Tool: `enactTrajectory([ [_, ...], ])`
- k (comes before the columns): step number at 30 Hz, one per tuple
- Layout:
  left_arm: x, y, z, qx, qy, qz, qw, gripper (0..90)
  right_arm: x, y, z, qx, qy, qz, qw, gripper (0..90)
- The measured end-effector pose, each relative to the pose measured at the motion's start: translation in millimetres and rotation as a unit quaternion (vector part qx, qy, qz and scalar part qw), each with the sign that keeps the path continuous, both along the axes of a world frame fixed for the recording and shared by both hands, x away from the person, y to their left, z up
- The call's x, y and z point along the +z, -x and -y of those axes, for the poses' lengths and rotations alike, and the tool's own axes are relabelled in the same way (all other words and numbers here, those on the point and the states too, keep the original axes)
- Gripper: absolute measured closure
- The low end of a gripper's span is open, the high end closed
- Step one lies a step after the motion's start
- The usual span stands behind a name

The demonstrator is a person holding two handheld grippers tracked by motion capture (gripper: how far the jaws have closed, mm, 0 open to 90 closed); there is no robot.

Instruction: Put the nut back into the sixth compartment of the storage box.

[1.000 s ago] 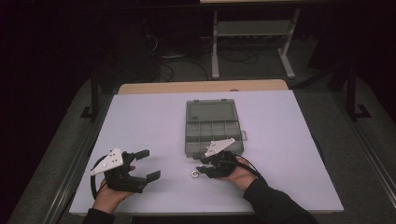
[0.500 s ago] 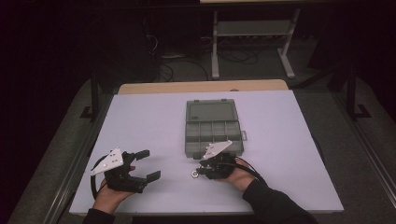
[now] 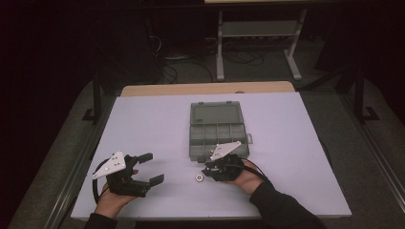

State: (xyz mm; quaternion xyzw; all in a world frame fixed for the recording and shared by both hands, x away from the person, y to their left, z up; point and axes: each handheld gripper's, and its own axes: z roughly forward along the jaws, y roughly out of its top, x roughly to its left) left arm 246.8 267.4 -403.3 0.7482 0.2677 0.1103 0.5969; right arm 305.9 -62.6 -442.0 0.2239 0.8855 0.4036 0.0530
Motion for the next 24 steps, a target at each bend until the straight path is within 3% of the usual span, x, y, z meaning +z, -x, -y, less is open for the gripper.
enactTrajectory([
  [5,-0.1,-0.2,0.2,-0.001,-0.002,0.0,1.0,10.6,9.2,1.5,3.7,-0.002,-0.016,-0.006,0.9999,67.4],
  [7,-0.1,-0.2,0.2,-0.002,-0.002,0.0,1.0,10.6,14.1,0.9,5.4,-0.001,-0.013,0.003,0.9999,67.4],
  [17,-0.4,-0.5,0.7,-0.002,-0.004,0.0,1.0,10.6,39.8,-6.5,13.6,-0.018,-0.047,0.026,0.9984,67.3],
  [24,-0.6,0.0,0.9,0.001,-0.001,-0.006,1.0,10.6,47.3,-19.0,18.7,-0.039,-0.056,0.035,0.9971,67.4],
])
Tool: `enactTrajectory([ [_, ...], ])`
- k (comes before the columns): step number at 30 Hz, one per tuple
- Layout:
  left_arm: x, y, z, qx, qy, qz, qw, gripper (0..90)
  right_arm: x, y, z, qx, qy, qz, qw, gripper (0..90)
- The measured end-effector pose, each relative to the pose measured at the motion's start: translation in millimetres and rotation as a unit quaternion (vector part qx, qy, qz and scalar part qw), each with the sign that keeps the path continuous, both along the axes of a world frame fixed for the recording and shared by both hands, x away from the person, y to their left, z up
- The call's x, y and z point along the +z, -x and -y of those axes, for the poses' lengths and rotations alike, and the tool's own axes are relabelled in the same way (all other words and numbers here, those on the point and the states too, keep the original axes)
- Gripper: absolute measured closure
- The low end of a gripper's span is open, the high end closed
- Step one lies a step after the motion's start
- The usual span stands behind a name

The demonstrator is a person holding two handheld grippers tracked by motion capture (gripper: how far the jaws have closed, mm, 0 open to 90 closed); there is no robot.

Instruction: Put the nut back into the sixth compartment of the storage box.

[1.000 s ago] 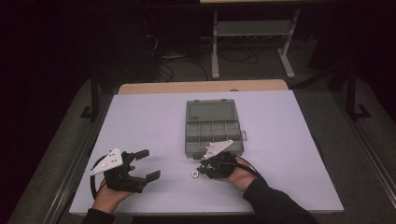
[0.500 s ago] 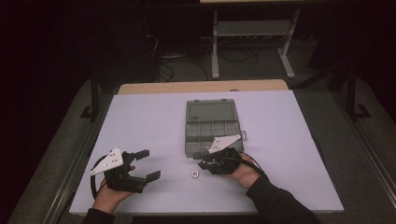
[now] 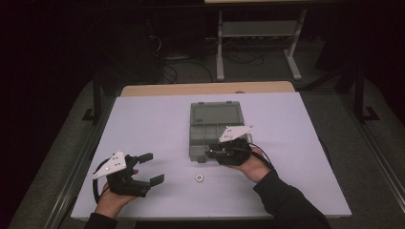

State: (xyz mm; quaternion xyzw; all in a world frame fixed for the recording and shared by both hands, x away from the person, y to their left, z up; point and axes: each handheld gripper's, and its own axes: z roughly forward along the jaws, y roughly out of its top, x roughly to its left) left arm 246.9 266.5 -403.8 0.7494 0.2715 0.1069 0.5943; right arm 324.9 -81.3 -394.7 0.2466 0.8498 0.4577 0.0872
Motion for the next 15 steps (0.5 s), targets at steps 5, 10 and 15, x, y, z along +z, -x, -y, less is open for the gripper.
enactTrajectory([
  [5,-0.4,0.1,0.4,0.0,0.0,0.0,1.0,10.6,0.5,-10.5,1.8,-0.016,-0.001,0.0,0.9999,67.4],
  [10,-0.4,0.1,0.5,0.0,-0.001,0.0,1.0,10.6,-3.7,-18.7,0.8,-0.028,0.004,-0.008,0.9996,67.3],
  [15,-0.4,-0.3,-0.2,-0.001,-0.001,0.002,1.0,10.6,-12.2,-27.0,-4.2,-0.033,0.016,-0.014,0.9992,67.3],
])
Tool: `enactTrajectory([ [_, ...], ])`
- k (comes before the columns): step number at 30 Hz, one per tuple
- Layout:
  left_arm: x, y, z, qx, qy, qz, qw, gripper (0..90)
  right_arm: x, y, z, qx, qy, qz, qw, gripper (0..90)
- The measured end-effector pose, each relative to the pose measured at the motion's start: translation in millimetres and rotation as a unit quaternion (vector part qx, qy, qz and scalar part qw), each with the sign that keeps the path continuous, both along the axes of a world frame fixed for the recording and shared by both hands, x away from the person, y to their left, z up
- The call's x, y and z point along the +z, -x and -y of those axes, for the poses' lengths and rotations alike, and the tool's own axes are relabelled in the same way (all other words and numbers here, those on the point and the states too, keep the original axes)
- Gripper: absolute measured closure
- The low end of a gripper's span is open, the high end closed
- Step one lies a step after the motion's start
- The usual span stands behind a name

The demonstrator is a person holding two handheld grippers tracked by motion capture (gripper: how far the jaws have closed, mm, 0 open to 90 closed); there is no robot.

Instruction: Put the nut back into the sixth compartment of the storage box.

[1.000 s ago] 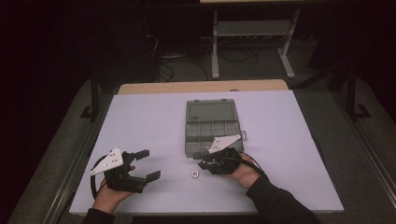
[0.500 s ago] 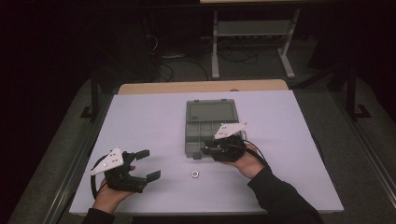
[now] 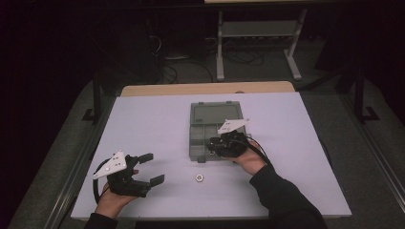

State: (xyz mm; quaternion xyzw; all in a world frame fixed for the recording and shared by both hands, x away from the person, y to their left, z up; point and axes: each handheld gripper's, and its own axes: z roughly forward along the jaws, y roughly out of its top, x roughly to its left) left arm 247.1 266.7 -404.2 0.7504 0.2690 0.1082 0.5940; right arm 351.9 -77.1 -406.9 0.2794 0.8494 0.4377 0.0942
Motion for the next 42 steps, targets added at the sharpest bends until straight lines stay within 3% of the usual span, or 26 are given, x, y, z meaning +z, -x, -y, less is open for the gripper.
enactTrajectory([
  [19,0.3,-0.3,-0.6,-0.001,-0.002,0.002,1.0,10.5,-14.1,-8.7,-4.9,-0.009,0.023,-0.024,0.9994,66.7],
  [21,0.4,-0.3,-0.7,-0.002,-0.002,0.002,1.0,10.6,-15.1,-9.8,-4.2,-0.006,0.019,-0.032,0.9993,63.7],
  [27,0.3,-0.1,-0.3,-0.002,-0.002,0.002,1.0,10.6,-11.1,-10.5,0.8,-0.012,0.004,-0.021,0.9997,53.3],
  [30,0.2,-0.4,-0.6,-0.002,-0.002,0.001,1.0,10.5,-4.7,-4.7,3.0,-0.013,-0.005,-0.023,0.9997,51.5],
  [36,0.4,-0.1,-0.8,-0.001,-0.001,0.002,1.0,10.6,7.5,12.9,2.9,0.013,-0.022,-0.009,0.9996,51.0],
  [42,0.9,0.4,-0.7,-0.001,0.002,0.003,1.0,10.6,6.9,29.8,-5.8,0.038,-0.02,-0.003,0.9991,51.4],
])
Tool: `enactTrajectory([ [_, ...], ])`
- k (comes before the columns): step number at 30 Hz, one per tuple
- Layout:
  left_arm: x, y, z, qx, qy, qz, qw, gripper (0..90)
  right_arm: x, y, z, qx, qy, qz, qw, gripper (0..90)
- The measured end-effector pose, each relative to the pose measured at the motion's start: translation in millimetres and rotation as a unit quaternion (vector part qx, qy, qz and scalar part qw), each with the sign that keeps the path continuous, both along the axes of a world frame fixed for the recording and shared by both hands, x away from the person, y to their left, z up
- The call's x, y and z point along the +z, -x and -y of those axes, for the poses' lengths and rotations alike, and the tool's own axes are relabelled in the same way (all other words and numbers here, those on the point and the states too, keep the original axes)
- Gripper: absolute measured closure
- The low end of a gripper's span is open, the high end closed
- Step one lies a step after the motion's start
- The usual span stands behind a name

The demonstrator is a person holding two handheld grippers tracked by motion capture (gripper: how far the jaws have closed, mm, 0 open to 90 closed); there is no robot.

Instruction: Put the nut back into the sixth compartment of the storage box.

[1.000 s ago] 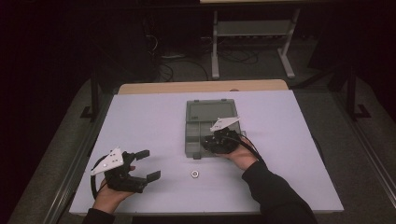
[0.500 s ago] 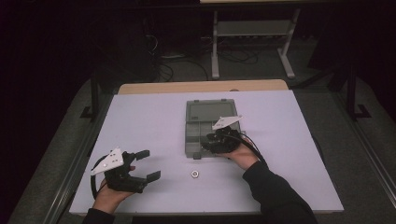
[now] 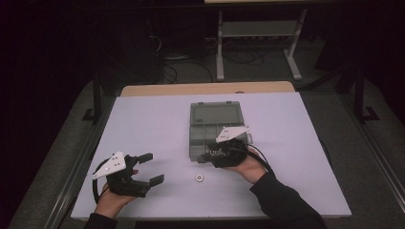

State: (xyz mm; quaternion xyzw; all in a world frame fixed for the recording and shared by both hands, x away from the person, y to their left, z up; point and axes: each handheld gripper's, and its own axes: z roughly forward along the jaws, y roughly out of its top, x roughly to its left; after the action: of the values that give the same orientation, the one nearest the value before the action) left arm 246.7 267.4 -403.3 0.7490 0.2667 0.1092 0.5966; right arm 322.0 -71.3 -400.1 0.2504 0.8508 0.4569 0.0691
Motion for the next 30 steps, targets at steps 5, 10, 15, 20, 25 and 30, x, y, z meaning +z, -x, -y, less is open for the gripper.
enactTrajectory([
  [5,0.2,0.3,-0.7,0.001,0.0,0.0,1.0,10.6,-6.9,11.6,-6.9,0.018,0.008,-0.009,0.9998,52.3],
  [10,0.0,0.2,-0.5,0.001,0.001,0.0,1.0,10.6,-19.7,21.9,-14.6,0.038,0.023,-0.026,0.9987,52.8],
  [15,-0.3,-0.2,0.2,0.0,-0.001,0.0,1.0,10.6,-31.2,24.2,-23.1,0.05,0.038,-0.034,0.9975,54.7],
  [20,-0.4,-0.3,-0.2,0.0,-0.002,-0.001,1.0,10.6,-40.0,22.3,-28.3,0.062,0.055,-0.029,0.9961,56.3],
  [25,-0.4,-0.4,-0.3,0.0,-0.003,-0.001,1.0,10.6,-46.0,22.3,-32.9,0.073,0.065,-0.025,0.9949,58.1],
  [30,-0.4,-0.4,-0.3,0.0,-0.003,-0.001,1.0,10.6,-50.2,23.2,-35.1,0.081,0.074,-0.025,0.9936,63.1],
])
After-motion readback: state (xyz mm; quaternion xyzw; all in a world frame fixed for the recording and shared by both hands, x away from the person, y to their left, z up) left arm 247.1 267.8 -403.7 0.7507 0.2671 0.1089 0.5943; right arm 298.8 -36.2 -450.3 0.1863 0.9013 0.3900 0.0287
